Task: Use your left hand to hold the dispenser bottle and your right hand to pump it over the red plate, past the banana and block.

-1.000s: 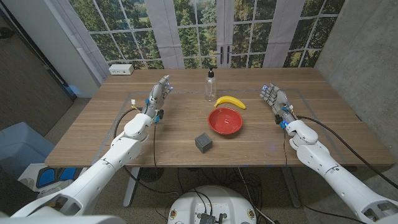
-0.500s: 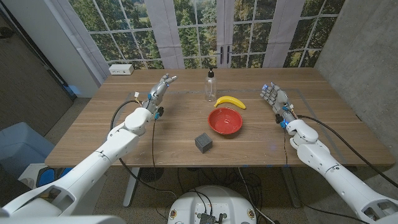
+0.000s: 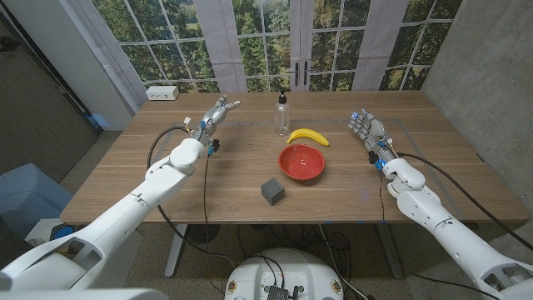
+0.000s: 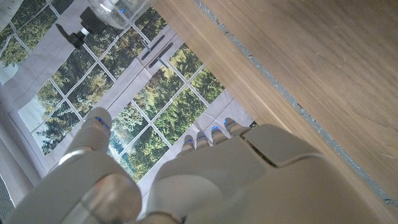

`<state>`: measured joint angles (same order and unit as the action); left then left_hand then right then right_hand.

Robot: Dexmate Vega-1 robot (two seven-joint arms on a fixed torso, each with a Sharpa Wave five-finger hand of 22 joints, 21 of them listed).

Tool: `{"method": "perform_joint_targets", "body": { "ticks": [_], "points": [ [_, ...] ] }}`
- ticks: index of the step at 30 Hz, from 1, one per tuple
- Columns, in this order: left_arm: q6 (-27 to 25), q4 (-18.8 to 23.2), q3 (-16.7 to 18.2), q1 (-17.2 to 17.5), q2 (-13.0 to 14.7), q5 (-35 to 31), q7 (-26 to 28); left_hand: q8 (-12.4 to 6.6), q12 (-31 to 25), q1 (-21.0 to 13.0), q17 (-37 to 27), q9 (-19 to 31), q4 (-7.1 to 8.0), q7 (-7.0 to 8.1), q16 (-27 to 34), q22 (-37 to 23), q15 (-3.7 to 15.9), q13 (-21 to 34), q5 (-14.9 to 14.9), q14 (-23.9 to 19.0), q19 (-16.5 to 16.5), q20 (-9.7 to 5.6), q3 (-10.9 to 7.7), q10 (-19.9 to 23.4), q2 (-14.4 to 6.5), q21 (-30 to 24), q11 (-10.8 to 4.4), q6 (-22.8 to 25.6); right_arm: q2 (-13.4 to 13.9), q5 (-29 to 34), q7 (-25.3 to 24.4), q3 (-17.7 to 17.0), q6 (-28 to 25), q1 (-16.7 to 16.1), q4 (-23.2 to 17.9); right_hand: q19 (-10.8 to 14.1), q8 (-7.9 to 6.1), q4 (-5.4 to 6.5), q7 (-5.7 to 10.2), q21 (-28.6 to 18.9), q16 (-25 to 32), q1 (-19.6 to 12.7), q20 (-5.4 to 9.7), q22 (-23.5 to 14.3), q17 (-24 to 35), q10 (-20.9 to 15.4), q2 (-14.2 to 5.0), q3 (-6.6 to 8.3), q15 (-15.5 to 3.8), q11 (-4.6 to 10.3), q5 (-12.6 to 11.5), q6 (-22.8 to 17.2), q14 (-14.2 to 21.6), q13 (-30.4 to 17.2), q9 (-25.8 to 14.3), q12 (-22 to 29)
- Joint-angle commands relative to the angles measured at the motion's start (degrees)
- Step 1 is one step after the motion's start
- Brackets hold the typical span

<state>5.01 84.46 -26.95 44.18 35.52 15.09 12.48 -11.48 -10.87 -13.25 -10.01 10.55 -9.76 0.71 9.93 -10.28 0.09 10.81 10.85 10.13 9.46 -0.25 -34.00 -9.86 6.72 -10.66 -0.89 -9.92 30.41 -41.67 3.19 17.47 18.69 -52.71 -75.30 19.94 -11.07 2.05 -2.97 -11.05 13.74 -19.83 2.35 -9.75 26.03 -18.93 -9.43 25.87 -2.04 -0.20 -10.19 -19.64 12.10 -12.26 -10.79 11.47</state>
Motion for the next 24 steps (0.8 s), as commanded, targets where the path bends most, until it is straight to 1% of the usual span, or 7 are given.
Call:
{"method": "perform_joint_targets", "body": {
  "ticks": [1, 2, 8, 10, 15, 19, 24],
  "points": [
    [0.63, -4.59, -1.58, -4.18, -0.68, -2.37, -1.89, -0.68, -0.3, -0.78, -0.29, 0.13, -0.36, -0.36, 0.4, -0.25, -0.05, 0.26, 0.51, 7.77, -0.35, -0.25, 0.11, -12.32, 0.04, -0.43, 0.47, -13.49, -0.29, 0.62, -1.03, 0.14, 0.19, 0.25, -0.04, 0.47, -0.38, -0.37, -0.14, -0.29, -0.26, 0.44, -0.12, -0.14, 0.09, -0.52, 0.07, 0.08, 0.36, -0.35, 0.05, -0.27, 0.38, -0.02, -0.13, 0.43],
    [0.88, -5.27, -1.77, -4.76, -0.71, -1.97, -3.12, -0.74, -0.32, -0.85, -0.29, 0.14, -0.36, -0.35, 0.43, -0.25, -0.03, 0.26, 0.52, 7.7, -0.41, -0.27, 0.13, -12.27, 0.07, -0.46, 0.45, -13.38, -0.31, 0.58, -1.03, 0.13, 0.19, 0.25, -0.06, 0.49, -0.38, -0.39, -0.14, -0.3, -0.27, 0.46, -0.1, -0.14, 0.08, -0.51, 0.06, 0.07, 0.31, -0.3, 0.05, -0.28, 0.37, -0.02, -0.13, 0.42],
    [1.56, -6.93, -2.58, -6.35, -0.9, -2.37, -4.82, -0.92, -0.53, -1.34, -0.28, 0.14, -0.37, -0.33, 0.65, -0.24, 0.12, 0.27, 0.6, 7.23, -1.06, -0.43, 0.27, -11.78, 0.27, -0.75, 0.24, -13.12, -0.19, 0.84, -1.63, 0.19, -0.01, -0.09, -0.65, 0.49, -0.37, -0.6, -0.23, -0.29, -0.29, 0.53, -0.16, -0.14, -0.04, -0.55, 0.05, 0.01, 0.36, -0.27, 0.03, -0.27, 0.41, -0.01, -0.13, 0.42],
    [1.51, -7.06, -2.81, -6.69, -0.73, -2.51, -5.4, -0.96, -0.58, -1.47, -0.27, 0.14, -0.37, -0.36, 0.7, -0.24, 0.15, 0.27, 0.63, 7.11, -1.18, -0.39, 0.31, -11.63, 0.32, -0.8, 0.08, -13.07, -0.26, 0.87, -2.0, 0.16, 0.01, -0.33, -0.96, 0.49, -0.36, -0.71, -0.28, -0.29, -0.3, 0.55, -0.15, -0.14, -0.1, -0.56, 0.05, -0.02, 0.38, -0.14, 0.02, -0.26, 0.43, 0.0, -0.13, 0.41],
    [2.17, -7.85, -3.16, -7.37, -0.72, -2.51, -6.62, -1.27, -0.73, -1.94, -0.26, 0.14, -0.38, -0.61, 0.88, -0.23, 0.38, 0.27, 0.71, 6.56, -1.84, -0.44, 0.47, -11.19, 0.54, -1.04, -0.07, -12.44, -0.15, 1.39, -2.69, 0.4, -0.08, -0.89, -2.0, 0.47, -0.38, -0.87, -0.29, -0.28, -0.31, 0.58, -0.21, -0.14, -0.19, -0.62, -0.01, -0.04, 0.51, -0.41, 0.0, -0.34, 0.43, 0.0, -0.13, 0.41],
    [1.64, -7.85, -4.12, -8.19, -0.32, -3.96, -7.22, -1.39, -0.87, -2.27, -0.25, 0.13, -0.38, -0.65, 0.99, -0.22, 0.59, 0.27, 0.76, 6.17, -2.25, -0.36, 0.58, -10.77, 0.68, -1.18, -0.05, -12.22, -0.16, 1.58, -2.92, 0.49, 0.05, -1.17, -2.54, 0.44, -0.36, -1.03, -0.32, -0.26, -0.35, 0.55, -0.22, -0.14, -0.27, -0.62, -0.06, -0.02, 0.45, -0.25, -0.03, -0.31, 0.4, 0.01, -0.13, 0.4],
    [2.42, -8.81, -4.66, -9.16, -0.23, -3.74, -9.55, -1.48, -0.94, -2.59, -0.24, 0.12, -0.38, -0.65, 1.12, -0.21, 0.58, 0.27, 0.81, 5.69, -2.61, -0.43, 0.68, -10.5, 0.81, -1.29, -0.11, -12.07, -0.07, 1.46, -2.5, 0.64, 0.04, -1.44, -3.1, 0.43, -0.36, -1.28, -0.32, -0.26, -0.37, 0.46, -0.3, -0.14, -0.38, -0.64, -0.13, 0.04, 0.48, -0.36, -0.07, -0.32, 0.42, 0.02, -0.13, 0.39]
  ]
}}
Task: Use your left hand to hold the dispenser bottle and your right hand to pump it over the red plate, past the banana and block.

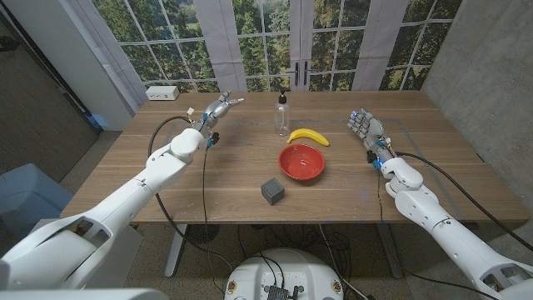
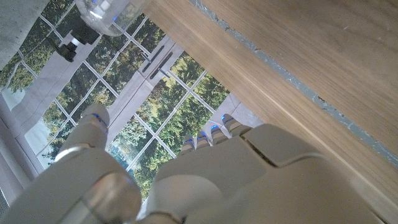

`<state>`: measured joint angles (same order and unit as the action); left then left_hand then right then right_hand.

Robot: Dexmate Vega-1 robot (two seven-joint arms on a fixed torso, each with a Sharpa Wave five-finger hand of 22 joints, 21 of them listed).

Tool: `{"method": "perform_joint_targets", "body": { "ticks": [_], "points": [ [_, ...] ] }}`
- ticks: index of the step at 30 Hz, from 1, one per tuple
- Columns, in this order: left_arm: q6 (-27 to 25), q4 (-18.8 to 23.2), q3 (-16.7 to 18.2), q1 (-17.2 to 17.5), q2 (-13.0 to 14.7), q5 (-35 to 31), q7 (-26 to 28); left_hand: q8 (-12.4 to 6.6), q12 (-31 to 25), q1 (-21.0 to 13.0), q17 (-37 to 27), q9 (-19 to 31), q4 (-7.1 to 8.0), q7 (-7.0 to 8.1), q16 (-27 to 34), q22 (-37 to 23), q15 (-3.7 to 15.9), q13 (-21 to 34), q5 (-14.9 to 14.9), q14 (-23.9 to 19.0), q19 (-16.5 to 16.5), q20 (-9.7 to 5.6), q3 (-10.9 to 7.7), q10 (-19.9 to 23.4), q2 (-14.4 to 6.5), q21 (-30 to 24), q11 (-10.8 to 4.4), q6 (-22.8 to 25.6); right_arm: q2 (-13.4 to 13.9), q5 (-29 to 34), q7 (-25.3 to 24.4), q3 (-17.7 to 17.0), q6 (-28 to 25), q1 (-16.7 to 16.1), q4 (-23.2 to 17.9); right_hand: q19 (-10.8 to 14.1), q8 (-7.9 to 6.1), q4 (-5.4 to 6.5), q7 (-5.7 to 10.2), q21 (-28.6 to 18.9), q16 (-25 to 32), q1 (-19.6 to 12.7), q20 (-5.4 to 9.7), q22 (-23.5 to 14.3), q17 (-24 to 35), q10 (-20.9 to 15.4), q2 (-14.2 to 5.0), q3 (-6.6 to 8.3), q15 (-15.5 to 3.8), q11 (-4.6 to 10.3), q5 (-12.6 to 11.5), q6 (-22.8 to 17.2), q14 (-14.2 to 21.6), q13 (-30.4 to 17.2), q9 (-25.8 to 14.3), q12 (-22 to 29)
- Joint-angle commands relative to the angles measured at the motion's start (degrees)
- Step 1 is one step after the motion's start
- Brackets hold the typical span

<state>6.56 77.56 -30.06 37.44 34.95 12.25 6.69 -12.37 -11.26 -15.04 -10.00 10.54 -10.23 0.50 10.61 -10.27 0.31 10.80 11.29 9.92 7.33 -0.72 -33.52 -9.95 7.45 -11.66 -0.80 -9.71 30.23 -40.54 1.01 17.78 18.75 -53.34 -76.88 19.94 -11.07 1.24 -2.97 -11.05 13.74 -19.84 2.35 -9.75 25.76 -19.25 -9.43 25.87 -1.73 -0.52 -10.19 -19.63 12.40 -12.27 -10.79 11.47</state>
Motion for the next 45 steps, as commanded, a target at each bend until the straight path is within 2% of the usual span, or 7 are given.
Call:
{"method": "perform_joint_targets", "body": {
  "ticks": [1, 9, 18, 21, 45],
  "points": [
    [0.96, -2.01, -1.63, -2.53, 0.31, -0.86, -4.05, -0.61, -0.56, -0.91, -0.24, 0.13, 0.1, -0.44, 0.48, -0.22, 0.36, 0.28, 0.39, 5.75, -0.67, 0.13, 0.25, -10.35, 0.13, -0.35, -0.25, -12.25, 0.08, 0.42, -0.73, 0.32, -0.04, -0.99, -1.89, 0.41, -0.36, -0.51, -0.3, -0.25, -0.36, 0.45, -0.3, -0.14, -0.12, -0.34, -0.14, 0.04, 0.21, -0.07, -0.08, -0.32, 0.13, 0.02, -0.13, 0.39],
    [1.83, -3.43, -3.13, -4.38, -0.22, -1.87, -6.49, -0.75, -0.71, -1.58, -0.22, 0.12, 0.1, -0.43, 0.67, -0.19, 0.54, 0.27, 0.47, 4.84, -1.51, 0.14, 0.48, -9.73, 0.38, -0.57, -0.23, -12.0, 0.68, 0.78, -0.73, 0.38, -0.17, -1.39, -3.07, 0.42, -0.37, -0.8, -0.38, -0.25, -0.38, 0.47, -0.38, -0.14, -0.27, -0.4, -0.19, 0.03, 0.27, -0.05, -0.11, -0.39, 0.14, 0.04, -0.13, 0.39],
    [3.9, -7.09, -4.99, -7.23, -2.07, -2.76, -9.34, -1.07, -0.83, -2.21, -0.2, 0.1, 0.12, -0.45, 0.75, -0.17, 0.61, 0.26, 0.51, 4.12, -1.81, 0.23, 0.7, -9.15, 0.57, -0.58, -0.46, -11.25, 1.04, 1.0, -0.64, 0.42, -0.17, -1.54, -4.06, 0.43, -0.4, -1.02, -0.24, -0.26, -0.36, 0.52, -0.41, -0.15, -0.39, -0.48, -0.29, 0.03, 0.26, 0.01, -0.13, -0.5, 0.21, 0.05, -0.13, 0.39],
    [4.42, -8.12, -5.49, -8.0, -2.59, -2.91, -10.24, -1.08, -0.8, -2.47, -0.19, 0.1, 0.13, -0.47, 0.7, -0.16, 0.61, 0.26, 0.53, 4.03, -1.61, 0.74, 0.79, -9.09, 0.64, -0.45, -0.47, -11.25, 1.18, 0.97, -0.76, 0.37, -0.43, -1.56, -4.24, 0.44, -0.41, -1.09, -0.17, -0.26, -0.37, 0.53, -0.4, -0.15, -0.42, -0.49, -0.35, 0.04, 0.2, 0.02, -0.14, -0.55, 0.2, 0.05, -0.13, 0.39],
    [10.95, -20.87, -9.9, -15.02, -8.66, -4.41, -16.2, -1.5, -1.02, -3.82, -0.17, 0.07, 0.2, -0.07, 0.52, -0.15, 0.57, 0.24, 0.57, 3.48, -1.97, 1.17, 1.29, -7.77, 0.9, -0.38, -0.58, -10.25, 1.74, 1.61, -1.57, 0.3, -0.56, -2.18, -5.71, 0.44, -0.44, -1.6, -0.27, -0.26, -0.36, 0.7, -0.39, -0.15, -0.7, -0.68, -0.51, 0.06, 0.19, 0.09, -0.18, -0.79, 0.16, 0.07, -0.13, 0.39]
  ]
}}
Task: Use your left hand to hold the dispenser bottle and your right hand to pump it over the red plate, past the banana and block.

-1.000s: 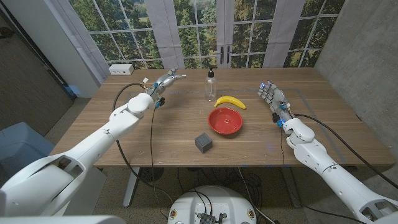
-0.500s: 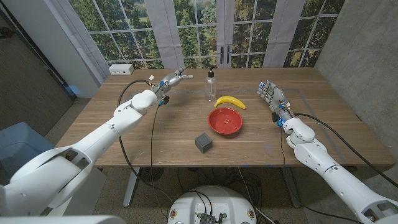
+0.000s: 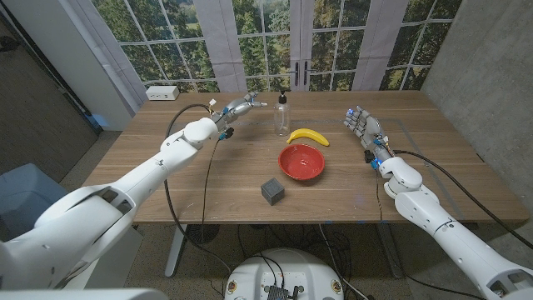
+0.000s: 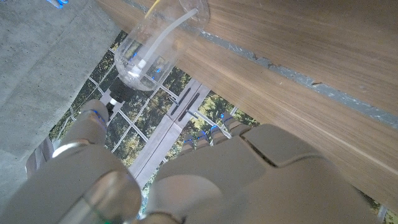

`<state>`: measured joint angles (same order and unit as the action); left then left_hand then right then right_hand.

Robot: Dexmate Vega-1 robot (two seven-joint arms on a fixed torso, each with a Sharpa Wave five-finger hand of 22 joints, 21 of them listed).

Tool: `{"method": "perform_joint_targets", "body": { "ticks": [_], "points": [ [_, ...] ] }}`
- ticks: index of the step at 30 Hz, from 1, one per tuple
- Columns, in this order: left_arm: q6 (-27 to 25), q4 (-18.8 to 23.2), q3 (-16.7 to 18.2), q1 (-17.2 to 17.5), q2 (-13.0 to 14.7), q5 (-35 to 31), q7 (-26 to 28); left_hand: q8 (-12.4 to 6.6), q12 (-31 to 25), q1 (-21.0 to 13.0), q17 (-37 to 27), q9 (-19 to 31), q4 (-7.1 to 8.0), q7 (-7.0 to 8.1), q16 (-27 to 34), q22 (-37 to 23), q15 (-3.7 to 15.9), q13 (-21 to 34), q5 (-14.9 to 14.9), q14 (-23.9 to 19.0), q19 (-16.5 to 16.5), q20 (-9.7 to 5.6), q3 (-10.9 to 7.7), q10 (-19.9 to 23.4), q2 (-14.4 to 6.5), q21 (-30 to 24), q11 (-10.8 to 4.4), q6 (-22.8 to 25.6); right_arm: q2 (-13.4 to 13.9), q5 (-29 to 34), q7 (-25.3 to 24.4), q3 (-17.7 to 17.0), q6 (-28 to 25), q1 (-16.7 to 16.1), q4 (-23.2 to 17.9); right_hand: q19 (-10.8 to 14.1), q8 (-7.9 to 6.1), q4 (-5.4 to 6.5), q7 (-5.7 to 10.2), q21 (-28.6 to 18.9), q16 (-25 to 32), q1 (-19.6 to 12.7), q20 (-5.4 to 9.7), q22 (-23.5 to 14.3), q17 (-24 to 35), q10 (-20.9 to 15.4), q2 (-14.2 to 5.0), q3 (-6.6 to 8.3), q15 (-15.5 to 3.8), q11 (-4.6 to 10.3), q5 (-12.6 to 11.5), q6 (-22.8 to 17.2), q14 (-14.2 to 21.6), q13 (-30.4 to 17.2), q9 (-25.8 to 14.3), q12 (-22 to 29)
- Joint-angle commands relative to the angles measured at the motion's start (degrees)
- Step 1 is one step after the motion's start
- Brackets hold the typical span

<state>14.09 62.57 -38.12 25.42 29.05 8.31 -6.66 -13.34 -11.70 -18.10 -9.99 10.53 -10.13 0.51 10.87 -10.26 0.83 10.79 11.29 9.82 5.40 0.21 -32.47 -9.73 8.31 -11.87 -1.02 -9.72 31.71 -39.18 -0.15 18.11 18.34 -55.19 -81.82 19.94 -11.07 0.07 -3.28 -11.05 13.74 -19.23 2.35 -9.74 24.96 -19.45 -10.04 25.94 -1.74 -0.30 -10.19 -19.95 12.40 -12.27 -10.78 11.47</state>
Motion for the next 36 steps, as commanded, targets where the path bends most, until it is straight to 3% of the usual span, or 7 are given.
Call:
{"method": "perform_joint_targets", "body": {
  "ticks": [1, 13, 27, 36],
  "points": [
    [3.54, -6.32, -2.04, -3.3, -2.9, -0.58, -3.16, -0.56, -0.59, -0.84, -0.18, 0.08, 0.11, -0.11, 0.25, -0.16, 0.04, 0.25, 0.57, 3.56, -0.13, 0.25, 0.27, -7.91, 0.04, -0.21, -0.38, -10.19, 0.34, 0.5, -0.5, 0.01, -0.03, -0.42, -0.78, 0.42, -0.44, -0.44, 0.05, -0.25, -0.35, 0.1, -0.42, -0.15, 0.08, -0.5, 0.09, -0.01, 0.23, -0.14, -0.19, -0.48, 0.19, 0.08, -0.13, 0.4],
    [7.64, -14.02, -3.55, -6.74, -6.16, -0.82, -5.06, -0.79, -0.59, -1.71, -0.17, 0.07, 0.15, 0.31, 0.31, -0.16, -0.01, 0.25, 0.57, 2.83, -1.64, -0.13, 0.6, -7.35, 0.11, -0.63, -0.38, -9.59, 0.63, 0.67, -1.62, -0.21, -0.55, -1.08, -2.04, 0.4, -0.45, -0.59, 0.05, -0.24, -0.33, 0.19, -0.41, -0.15, 0.0, -0.54, 0.05, -0.01, 0.24, -0.11, -0.19, -0.55, 0.2, 0.08, -0.13, 0.39],
    [14.54, -27.97, -5.38, -12.1, -12.05, -0.27, -7.41, -1.38, -0.77, -3.39, -0.14, 0.09, 0.18, 1.15, 0.69, -0.19, 0.62, 0.24, 0.56, 0.31, -4.65, -0.38, 1.26, -5.74, 0.23, -1.38, -0.92, -8.11, 0.83, 0.96, -3.12, -0.5, -1.27, -1.53, -3.2, 0.38, -0.44, -0.73, 0.03, -0.23, -0.29, 0.38, -0.44, -0.15, -0.1, -0.68, -0.01, -0.02, 0.27, -0.26, -0.19, -0.63, 0.23, 0.09, -0.14, 0.4],
    [17.19, -38.31, -6.95, -16.4, -16.38, 0.25, -8.93, -2.23, -0.86, -5.6, -0.11, 0.11, 0.2, 1.68, 1.19, -0.31, 1.38, 0.22, 0.39, -3.86, -8.96, 0.07, 2.16, -3.81, 0.25, -2.44, -1.8, -5.95, 0.62, 0.92, -3.25, -0.64, -0.98, -1.54, -2.85, 0.36, -0.45, -0.82, -0.1, -0.23, -0.28, 0.54, -0.44, -0.15, -0.18, -0.76, -0.03, -0.04, 0.26, -0.26, -0.19, -0.73, 0.18, 0.1, -0.14, 0.4]
  ]
}}
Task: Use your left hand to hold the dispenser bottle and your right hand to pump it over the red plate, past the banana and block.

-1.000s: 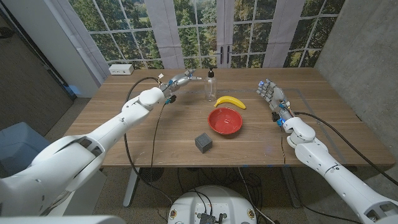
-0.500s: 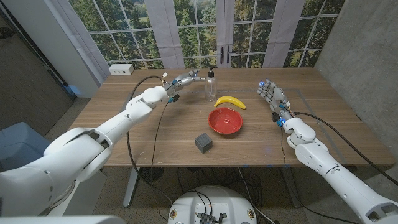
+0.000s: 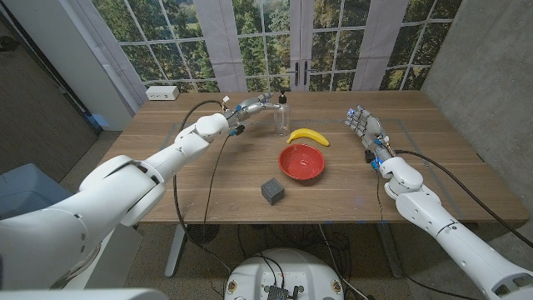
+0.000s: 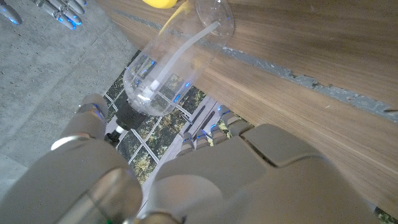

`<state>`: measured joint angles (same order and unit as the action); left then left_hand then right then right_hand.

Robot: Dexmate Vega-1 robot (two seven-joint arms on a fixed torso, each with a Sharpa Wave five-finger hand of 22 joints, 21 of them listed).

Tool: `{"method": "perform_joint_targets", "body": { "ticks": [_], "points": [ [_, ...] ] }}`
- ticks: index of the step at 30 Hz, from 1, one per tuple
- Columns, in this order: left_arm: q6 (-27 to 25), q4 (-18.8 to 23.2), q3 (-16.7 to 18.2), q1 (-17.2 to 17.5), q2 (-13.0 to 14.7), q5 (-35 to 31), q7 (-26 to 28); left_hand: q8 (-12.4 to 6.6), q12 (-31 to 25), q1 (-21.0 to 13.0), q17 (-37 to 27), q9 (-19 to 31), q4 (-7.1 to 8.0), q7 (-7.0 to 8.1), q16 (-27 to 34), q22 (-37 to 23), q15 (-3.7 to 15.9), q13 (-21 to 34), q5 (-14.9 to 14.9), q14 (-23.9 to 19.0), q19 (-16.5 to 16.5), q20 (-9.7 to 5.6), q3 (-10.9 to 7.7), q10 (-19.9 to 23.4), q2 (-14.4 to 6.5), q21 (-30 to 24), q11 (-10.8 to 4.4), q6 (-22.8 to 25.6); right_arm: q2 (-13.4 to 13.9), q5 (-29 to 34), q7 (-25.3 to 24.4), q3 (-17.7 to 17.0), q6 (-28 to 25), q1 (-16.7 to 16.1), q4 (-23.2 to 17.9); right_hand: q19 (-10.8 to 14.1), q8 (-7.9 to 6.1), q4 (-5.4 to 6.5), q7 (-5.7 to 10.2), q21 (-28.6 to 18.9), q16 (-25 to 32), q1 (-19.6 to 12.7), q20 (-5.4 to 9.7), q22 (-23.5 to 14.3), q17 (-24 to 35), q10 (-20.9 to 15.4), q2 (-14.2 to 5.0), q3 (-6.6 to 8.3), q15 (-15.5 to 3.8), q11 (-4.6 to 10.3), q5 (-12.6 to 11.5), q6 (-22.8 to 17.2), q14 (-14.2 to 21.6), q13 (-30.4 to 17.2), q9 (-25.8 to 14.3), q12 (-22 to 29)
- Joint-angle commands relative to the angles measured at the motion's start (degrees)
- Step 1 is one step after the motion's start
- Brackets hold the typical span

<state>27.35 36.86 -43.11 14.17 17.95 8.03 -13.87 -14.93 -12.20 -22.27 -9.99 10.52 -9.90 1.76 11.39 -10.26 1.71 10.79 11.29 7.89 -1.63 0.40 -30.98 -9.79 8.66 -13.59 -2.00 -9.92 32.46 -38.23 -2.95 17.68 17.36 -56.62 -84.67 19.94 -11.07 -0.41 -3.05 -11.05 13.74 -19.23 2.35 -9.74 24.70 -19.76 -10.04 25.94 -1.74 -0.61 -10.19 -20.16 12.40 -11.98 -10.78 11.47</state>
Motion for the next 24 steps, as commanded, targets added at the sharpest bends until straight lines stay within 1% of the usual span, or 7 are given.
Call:
{"method": "perform_joint_targets", "body": {
  "ticks": [1, 6, 9, 14, 18, 20, 24],
  "points": [
    [3.76, -13.27, -2.18, -5.52, -5.63, 0.63, -1.99, -0.78, -0.45, -1.8, -0.12, 0.12, -0.03, 0.43, 0.83, -0.33, 0.76, 0.22, 0.33, -2.96, -2.67, -0.2, 0.85, -3.21, -0.08, -0.9, -0.98, -5.38, -0.02, 0.1, -0.52, -0.19, -0.07, -0.11, -0.02, 0.37, -0.44, -0.35, -0.35, -0.24, -0.27, 0.55, -0.45, -0.15, 0.08, -0.47, -0.04, -0.04, 0.3, 0.08, -0.19, -0.51, 0.2, -0.19, -0.14, 0.4],
    [3.07, -14.5, -3.41, -6.55, -6.6, 0.62, -1.99, -1.99, -0.98, -3.61, -0.08, 0.11, -0.01, 0.45, 1.03, -0.38, 1.66, 0.16, 0.14, -6.43, -5.48, -0.58, 1.55, -0.03, -0.23, -1.44, -1.79, -2.29, -0.02, -0.03, -0.69, -0.39, 0.0, -0.27, -0.05, 0.37, -0.43, -0.38, -0.33, -0.24, -0.28, 0.61, -0.46, -0.15, 0.05, -0.49, -0.05, -0.04, 0.31, 0.03, -0.19, -0.51, 0.15, -0.18, -0.14, 0.4],
    [1.9, -14.95, -4.31, -7.24, -7.06, 0.48, -2.06, -2.86, -1.59, -5.07, -0.05, 0.08, 0.02, 0.23, 1.18, -0.4, 2.85, 0.15, 0.03, -9.29, -7.73, -0.87, 2.18, 3.34, -0.32, -1.86, -2.4, -0.05, 0.12, 0.16, -0.89, -0.56, 0.29, -0.56, -0.19, 0.38, -0.42, -0.4, -0.32, -0.24, -0.27, 0.66, -0.43, -0.15, 0.03, -0.5, -0.05, -0.05, 0.36, -0.06, -0.18, -0.49, 0.15, -0.18, -0.14, 0.4],
    [1.26, -15.11, -5.63, -8.03, -7.54, 0.31, -2.27, -4.24, -1.98, -7.65, -0.01, 0.05, 0.01, 1.04, 1.2, -0.41, 3.69, 0.12, 0.01, -13.62, -11.34, -1.71, 3.11, 7.7, -0.53, -2.5, -4.54, 3.76, 0.16, -0.24, -0.97, -0.96, 0.59, -1.17, -0.49, 0.39, -0.43, -0.43, -0.28, -0.25, -0.28, 0.76, -0.45, -0.15, -0.01, -0.54, -0.05, -0.06, 0.29, 0.07, -0.18, -0.55, 0.1, -0.18, -0.14, 0.4],
    [1.25, -15.03, -6.65, -8.51, -7.72, -0.07, -2.58, -5.22, -2.28, -9.38, 0.03, 0.06, 0.01, 1.77, 1.05, -0.41, 4.43, 0.11, 0.05, -15.83, -12.87, -2.0, 3.61, 10.62, -0.7, -2.63, -5.52, 6.52, 0.32, 0.21, -1.85, -1.16, 0.62, -1.67, -0.97, 0.41, -0.43, -0.46, -0.34, -0.25, -0.26, 0.8, -0.46, -0.15, -0.03, -0.52, -0.06, -0.05, 0.29, -0.05, -0.18, -0.58, 0.13, -0.18, -0.14, 0.38],
    [1.59, -14.92, -6.72, -8.37, -7.76, 0.05, -2.17, -5.52, -2.24, -9.99, 0.04, 0.06, 0.05, 2.16, 0.96, -0.41, 4.66, 0.11, 0.07, -16.49, -13.43, -2.11, 3.74, 11.32, -0.87, -2.68, -5.5, 7.44, 0.4, -0.17, -1.63, -1.32, 0.53, -1.82, -0.97, 0.39, -0.44, -0.47, -0.34, -0.24, -0.25, 0.83, -0.47, -0.15, -0.05, -0.52, -0.05, -0.06, 0.31, -0.07, -0.18, -0.6, 0.13, -0.18, -0.14, 0.38],
    [2.25, -14.54, -6.59, -8.09, -7.65, 0.44, -2.13, -6.39, -2.33, -11.84, 0.06, 0.09, 0.1, 1.93, 0.74, -0.41, 4.76, 0.09, 0.06, -17.85, -14.23, -1.75, 3.5, 13.4, -2.06, -2.61, -5.93, 10.19, 0.38, -0.13, -1.44, -1.38, 0.95, -2.01, -0.88, 0.4, -0.42, -0.5, -0.39, -0.25, -0.24, 0.88, -0.48, -0.15, -0.07, -0.56, -0.03, -0.07, 0.35, -0.05, -0.18, -0.58, 0.16, -0.18, -0.14, 0.38]
  ]
}}
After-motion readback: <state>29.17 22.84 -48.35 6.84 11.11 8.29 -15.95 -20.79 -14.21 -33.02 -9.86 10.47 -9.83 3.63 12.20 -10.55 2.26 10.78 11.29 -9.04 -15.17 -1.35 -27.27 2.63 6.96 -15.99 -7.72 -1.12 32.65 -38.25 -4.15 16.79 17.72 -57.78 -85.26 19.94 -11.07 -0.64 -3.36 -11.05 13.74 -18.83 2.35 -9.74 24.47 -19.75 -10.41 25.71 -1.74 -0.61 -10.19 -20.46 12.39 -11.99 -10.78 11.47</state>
